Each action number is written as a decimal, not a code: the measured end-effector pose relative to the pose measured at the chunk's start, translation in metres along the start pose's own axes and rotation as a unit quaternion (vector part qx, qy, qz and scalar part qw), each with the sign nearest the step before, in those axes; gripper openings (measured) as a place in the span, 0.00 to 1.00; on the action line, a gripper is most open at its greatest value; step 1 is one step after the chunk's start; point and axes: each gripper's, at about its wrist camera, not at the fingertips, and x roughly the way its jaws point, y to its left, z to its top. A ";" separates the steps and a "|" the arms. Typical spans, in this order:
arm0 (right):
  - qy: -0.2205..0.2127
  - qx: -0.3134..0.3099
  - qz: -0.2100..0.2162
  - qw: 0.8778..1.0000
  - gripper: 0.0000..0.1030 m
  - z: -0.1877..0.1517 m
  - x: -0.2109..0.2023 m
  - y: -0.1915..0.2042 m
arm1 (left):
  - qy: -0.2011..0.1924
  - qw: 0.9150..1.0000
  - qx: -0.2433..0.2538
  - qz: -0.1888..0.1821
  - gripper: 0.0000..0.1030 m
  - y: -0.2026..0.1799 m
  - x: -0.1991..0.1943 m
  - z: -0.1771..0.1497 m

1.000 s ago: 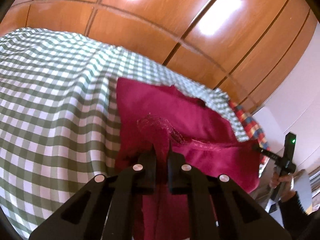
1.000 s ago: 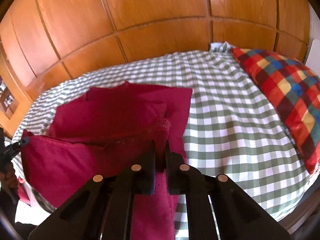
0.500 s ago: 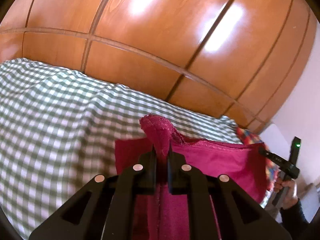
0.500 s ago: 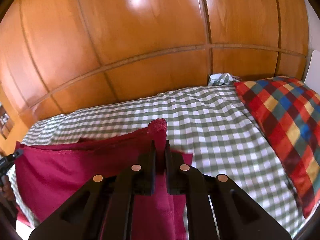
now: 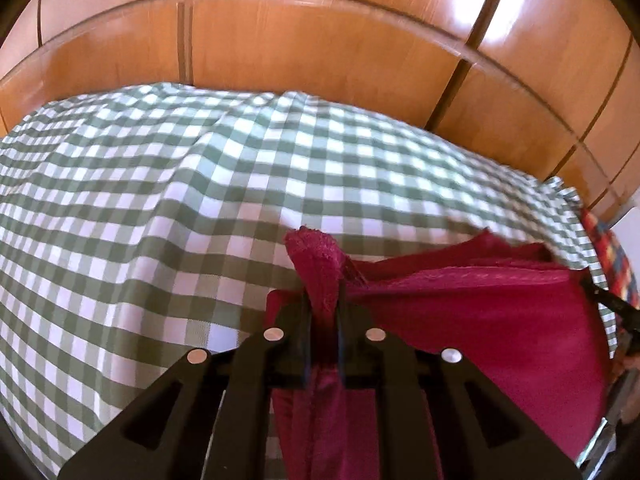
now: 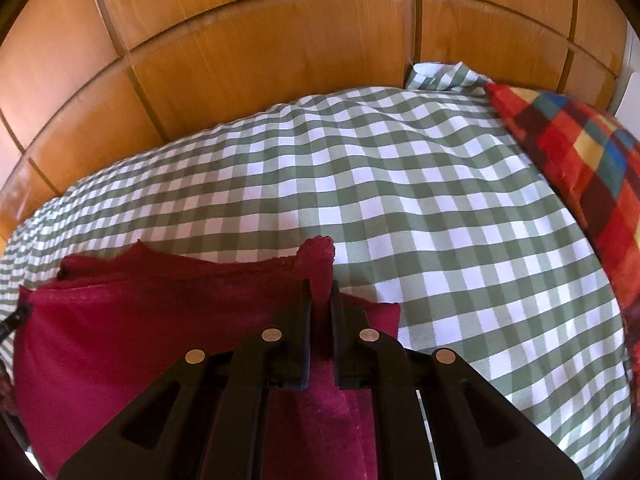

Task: Fold small clothes

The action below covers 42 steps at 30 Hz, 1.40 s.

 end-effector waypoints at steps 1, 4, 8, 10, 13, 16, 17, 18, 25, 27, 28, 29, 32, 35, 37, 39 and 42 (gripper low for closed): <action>-0.001 0.003 0.007 1.000 0.08 0.001 -0.004 -0.002 | -0.001 1.000 0.003 0.004 0.14 -0.002 -0.002 0.000; -0.015 0.004 0.023 1.000 0.22 -0.004 -0.026 -0.008 | -0.014 0.999 0.012 0.026 0.21 -0.006 -0.017 0.002; -0.032 0.020 0.068 0.997 0.47 -0.025 -0.065 -0.028 | -0.040 0.999 0.015 0.028 0.23 -0.005 -0.050 -0.007; -0.031 0.029 0.087 0.995 0.47 -0.042 -0.083 -0.039 | -0.047 0.999 0.011 0.019 0.25 0.000 -0.066 -0.018; -0.019 0.042 0.113 0.993 0.47 -0.079 -0.109 -0.055 | -0.048 0.999 -0.001 0.000 0.28 0.014 -0.084 -0.045; 0.003 0.047 0.132 0.990 0.47 -0.120 -0.125 -0.060 | -0.040 0.998 -0.019 -0.034 0.41 0.029 -0.100 -0.077; 0.008 0.048 0.135 0.990 0.47 -0.128 -0.127 -0.060 | -0.033 0.998 -0.028 -0.046 0.44 0.035 -0.105 -0.090; 0.014 0.050 0.139 0.989 0.47 -0.136 -0.127 -0.059 | -0.027 0.997 -0.034 -0.056 0.47 0.039 -0.108 -0.099; 0.033 0.054 0.141 0.988 0.17 -0.160 -0.117 -0.043 | -0.010 0.994 -0.023 -0.108 0.45 0.041 -0.130 -0.148; 0.027 0.051 0.134 0.989 0.10 -0.155 -0.118 -0.040 | -0.007 0.993 -0.015 -0.119 0.45 0.037 -0.130 -0.157; 0.023 0.045 0.131 0.990 0.09 -0.152 -0.120 -0.038 | -0.006 0.993 -0.012 -0.121 0.45 0.036 -0.129 -0.160; 0.022 0.040 0.129 0.991 0.09 -0.152 -0.122 -0.037 | -0.004 0.993 -0.011 -0.122 0.45 0.034 -0.127 -0.162; 0.020 0.030 0.115 0.993 0.07 -0.151 -0.124 -0.035 | -0.002 0.992 -0.018 -0.125 0.39 0.033 -0.117 -0.161; 0.009 0.024 0.101 0.995 0.06 -0.150 -0.134 -0.037 | 0.001 0.992 -0.012 -0.126 0.08 0.030 -0.114 -0.158; 0.002 0.011 0.088 0.996 0.06 -0.151 -0.141 -0.037 | -0.011 0.992 0.005 -0.126 0.08 0.027 -0.125 -0.157; 0.014 -0.002 0.071 0.997 0.05 -0.154 -0.134 -0.037 | -0.006 0.994 0.018 -0.109 0.08 0.029 -0.129 -0.158; 0.042 -0.017 0.043 0.998 0.05 -0.167 -0.104 -0.040 | 0.022 0.996 0.018 -0.090 0.08 0.035 -0.109 -0.166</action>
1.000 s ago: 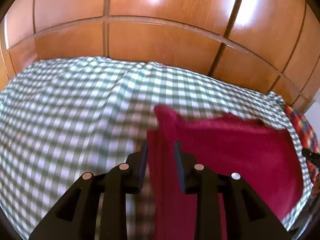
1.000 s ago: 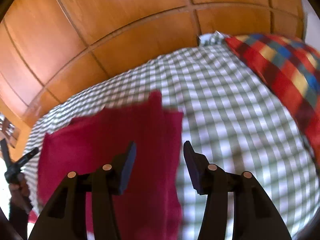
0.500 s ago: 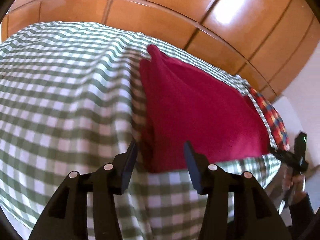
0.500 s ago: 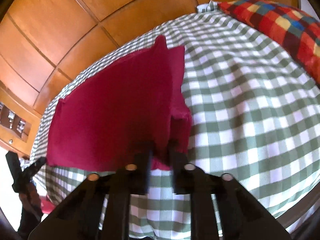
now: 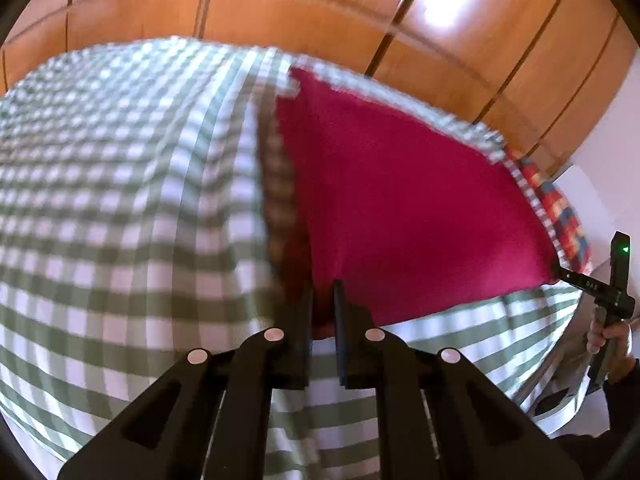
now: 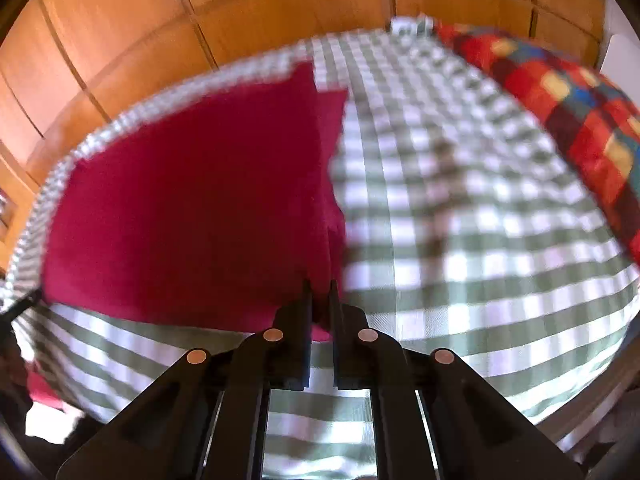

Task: Fold small clothes

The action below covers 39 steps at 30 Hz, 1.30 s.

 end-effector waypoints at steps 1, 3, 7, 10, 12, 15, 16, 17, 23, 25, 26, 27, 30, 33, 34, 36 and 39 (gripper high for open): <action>-0.005 0.010 0.007 1.000 0.05 -0.001 0.002 -0.003 | 0.001 1.000 0.001 0.003 0.08 0.001 0.004 -0.003; -0.005 0.012 0.008 1.000 0.05 0.000 -0.001 -0.004 | -0.003 1.000 -0.006 0.007 0.08 -0.002 0.001 -0.001; 0.001 0.008 0.009 1.000 0.06 0.002 -0.006 -0.004 | -0.017 0.999 0.009 0.036 0.17 -0.013 -0.010 0.004; -0.005 0.003 0.006 1.000 0.07 0.009 -0.015 0.002 | -0.042 0.997 0.020 0.059 0.19 -0.023 -0.022 0.012; -0.026 -0.012 -0.004 1.000 0.24 0.015 -0.028 0.013 | -0.058 0.995 0.028 0.077 0.21 -0.031 -0.028 0.021; -0.079 -0.026 -0.004 0.997 0.65 0.027 -0.048 0.030 | -0.070 0.991 0.045 0.108 0.29 -0.045 -0.030 0.035; -0.088 -0.029 -0.001 0.996 0.65 0.030 -0.050 0.034 | -0.072 0.990 0.046 0.112 0.32 -0.048 -0.030 0.037; -0.093 -0.035 0.008 0.995 0.65 0.036 -0.052 0.042 | -0.073 0.990 0.047 0.113 0.33 -0.051 -0.029 0.039; -0.099 -0.080 0.053 0.990 0.65 0.059 -0.032 0.097 | -0.080 0.987 0.061 0.126 0.37 -0.069 -0.023 0.050; -0.096 -0.089 0.053 0.990 0.65 0.063 -0.021 0.110 | -0.080 0.986 0.069 0.130 0.41 -0.072 -0.022 0.052; -0.092 -0.094 0.048 0.990 0.65 0.067 -0.011 0.116 | -0.081 0.985 0.070 0.132 0.43 -0.073 -0.022 0.053; -0.088 -0.095 0.044 0.991 0.65 0.068 -0.004 0.118 | -0.083 0.985 0.071 0.133 0.45 -0.074 -0.022 0.055; -0.068 -0.079 0.014 0.995 0.65 0.072 0.022 0.113 | -0.083 0.984 0.071 0.139 0.46 -0.073 -0.021 0.058; -0.059 -0.044 0.019 0.997 0.66 0.068 0.044 0.093 | -0.079 0.984 0.066 0.144 0.46 -0.071 -0.017 0.062; -0.075 -0.044 0.026 0.996 0.66 0.064 0.044 0.091 | -0.078 0.984 0.064 0.146 0.47 -0.070 -0.016 0.063; -0.093 -0.065 0.016 0.993 0.67 0.057 0.043 0.095 | -0.076 0.983 0.063 0.152 0.49 -0.067 -0.013 0.065; -0.116 -0.082 0.001 0.990 0.68 0.050 0.045 0.099 | -0.069 0.983 0.063 0.156 0.49 -0.063 -0.006 0.068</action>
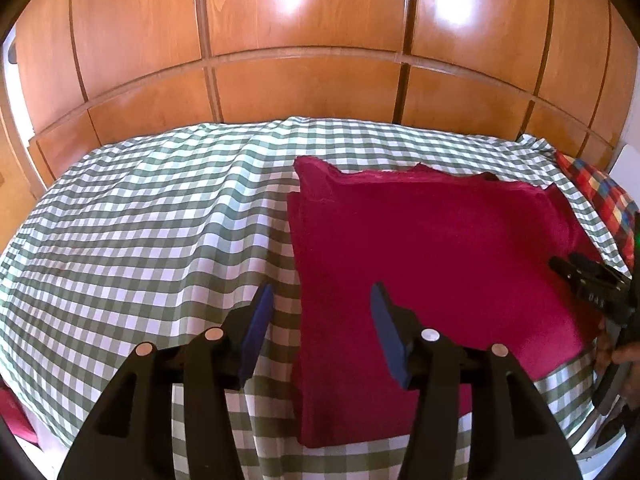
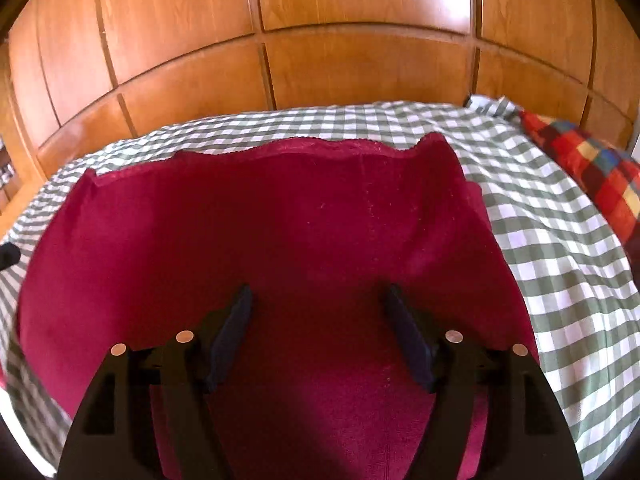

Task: Fold small clothes

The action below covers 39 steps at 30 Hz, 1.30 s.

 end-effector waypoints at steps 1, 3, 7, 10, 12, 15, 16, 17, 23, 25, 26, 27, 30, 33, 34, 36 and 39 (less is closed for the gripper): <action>-0.002 0.002 0.000 1.000 0.68 0.000 0.000 0.000 | 0.002 1.000 0.001 0.002 0.49 0.001 0.003 0.001; -0.005 0.003 0.000 1.000 0.69 0.000 0.000 -0.001 | 0.005 1.000 0.000 0.005 0.49 0.002 0.007 0.003; -0.012 0.004 0.003 1.000 0.69 -0.001 -0.001 -0.002 | 0.005 1.000 -0.009 0.003 0.49 0.006 0.015 0.011; -0.014 0.005 0.004 1.000 0.69 -0.002 0.000 -0.002 | 0.009 0.999 -0.030 -0.015 0.49 0.017 0.023 0.020; -0.015 0.006 0.005 1.000 0.69 -0.003 0.000 -0.002 | 0.018 0.997 -0.061 -0.038 0.47 0.031 0.034 0.029; -0.017 0.007 0.006 1.000 0.69 -0.004 -0.001 -0.002 | 0.031 0.992 -0.096 -0.071 0.40 0.049 0.050 0.041; -0.018 0.007 0.006 1.000 0.69 -0.004 -0.001 -0.001 | 0.036 0.990 -0.106 -0.084 0.38 0.054 0.056 0.045; -0.018 0.007 0.006 1.000 0.69 -0.004 -0.001 -0.001 | 0.038 0.989 -0.114 -0.092 0.37 0.058 0.061 0.047; -0.019 0.008 0.007 1.000 0.69 -0.005 -0.001 -0.001 | 0.066 0.974 -0.158 -0.149 0.37 0.066 0.096 0.064; -0.019 0.008 0.007 1.000 0.69 -0.005 -0.001 -0.001 | 0.072 0.974 -0.151 -0.153 0.37 0.058 0.105 0.069; -0.019 0.008 0.008 1.000 0.69 -0.005 -0.001 -0.001 | 0.076 0.975 -0.146 -0.151 0.37 0.055 0.109 0.070; -0.019 0.008 0.008 1.000 0.69 -0.005 -0.001 -0.001 | 0.081 0.977 -0.139 -0.143 0.31 0.050 0.117 0.072; -0.019 0.007 0.006 1.000 0.69 -0.004 -0.001 -0.001 | 0.060 0.981 -0.126 -0.133 0.06 0.039 0.115 0.077; -0.019 0.007 0.006 1.000 0.69 -0.005 -0.001 0.000 | 0.012 0.990 -0.102 -0.099 0.06 0.030 0.094 0.082; -0.019 0.007 0.006 1.000 0.69 -0.005 -0.001 0.000 | 0.014 0.992 -0.093 -0.078 0.06 0.027 0.097 0.081; -0.019 0.007 0.006 1.000 0.69 -0.005 -0.002 0.000 | 0.037 0.996 -0.072 -0.028 0.06 0.022 0.117 0.074; -0.019 0.005 0.005 1.000 0.69 -0.005 -0.002 0.000 | 0.062 0.996 -0.062 0.000 0.10 0.021 0.149 0.059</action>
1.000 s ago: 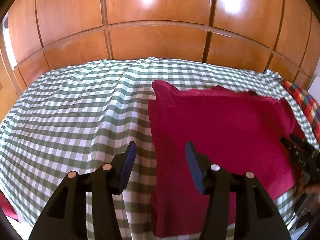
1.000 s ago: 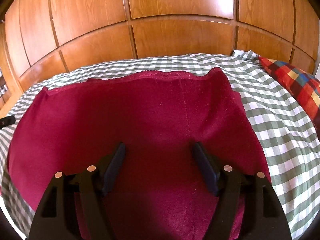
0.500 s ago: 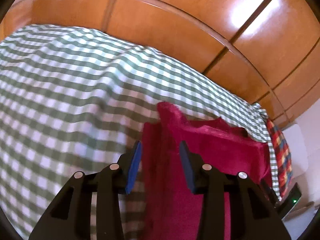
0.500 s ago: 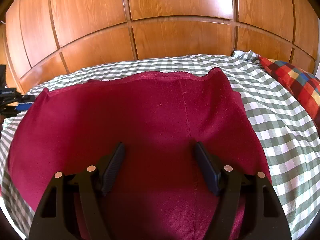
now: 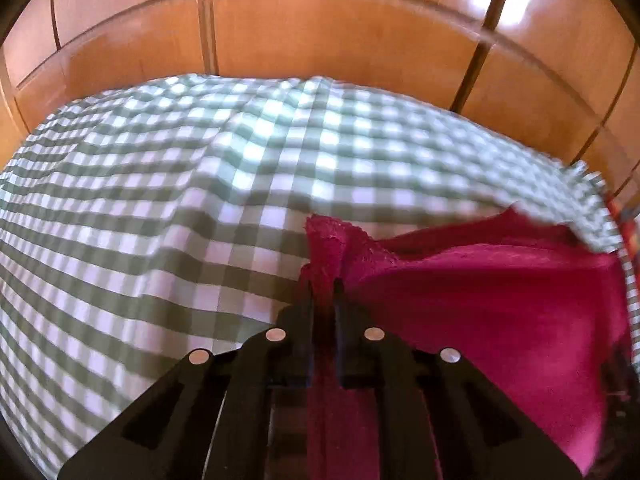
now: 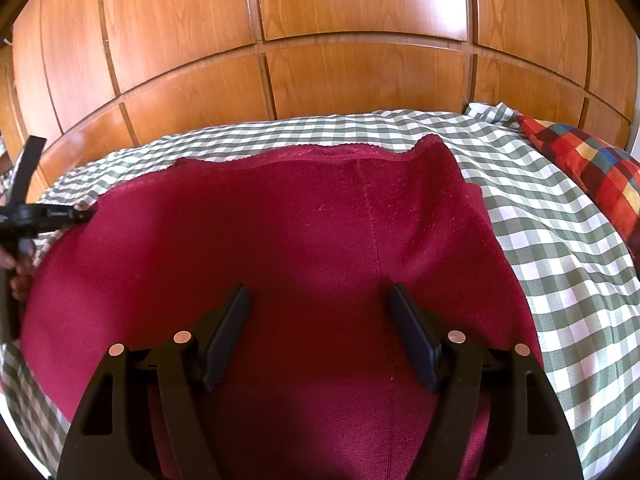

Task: Fold small clothes

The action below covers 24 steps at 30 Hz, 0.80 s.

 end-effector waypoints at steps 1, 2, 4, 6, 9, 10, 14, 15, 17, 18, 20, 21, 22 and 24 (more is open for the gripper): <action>0.000 0.000 -0.001 1.000 0.69 0.000 0.000 0.000 | -0.004 1.000 0.002 0.007 0.10 -0.002 0.000 0.000; 0.001 0.000 0.000 1.000 0.69 0.000 0.000 0.000 | -0.004 1.000 0.003 0.013 0.10 -0.004 -0.002 0.001; 0.003 0.002 0.002 1.000 0.69 0.001 0.000 -0.001 | -0.005 0.999 0.002 0.032 0.22 -0.007 -0.009 0.004; 0.012 0.004 0.005 1.000 0.69 0.004 -0.001 -0.002 | -0.021 0.999 -0.005 0.043 0.24 -0.005 -0.029 0.005; 0.037 0.020 0.023 0.999 0.69 0.014 -0.010 -0.005 | -0.068 0.997 0.002 0.039 0.22 -0.008 -0.066 -0.005; 0.040 0.030 0.033 0.998 0.69 0.020 -0.014 -0.007 | -0.077 0.997 0.004 0.028 0.22 -0.009 -0.076 -0.010; 0.017 0.017 0.024 0.999 0.69 0.057 -0.022 -0.011 | -0.106 0.993 0.049 -0.009 0.22 -0.033 -0.106 -0.042; 0.025 0.014 0.014 0.999 0.69 0.065 -0.015 -0.013 | -0.107 0.993 0.058 -0.013 0.23 -0.038 -0.106 -0.046; 0.047 0.018 -0.008 0.999 0.69 0.078 0.007 -0.025 | -0.098 0.992 0.075 -0.018 0.25 -0.053 -0.103 -0.055; 0.061 0.033 -0.017 0.997 0.69 0.081 0.021 -0.036 | -0.088 0.993 0.078 -0.018 0.25 -0.059 -0.099 -0.058; 0.118 0.086 -0.043 0.988 0.66 0.075 0.055 -0.069 | -0.071 0.994 0.079 -0.025 0.26 -0.066 -0.091 -0.064; 0.121 0.100 -0.045 0.987 0.64 0.072 0.061 -0.079 | -0.065 0.994 0.080 -0.022 0.30 -0.067 -0.088 -0.065; 0.108 0.118 -0.033 0.987 0.64 0.065 0.064 -0.092 | -0.057 0.995 0.078 -0.012 0.36 -0.067 -0.083 -0.066; 0.094 0.113 -0.035 0.989 0.63 0.061 0.060 -0.092 | -0.040 0.997 0.063 -0.012 0.41 -0.063 -0.071 -0.068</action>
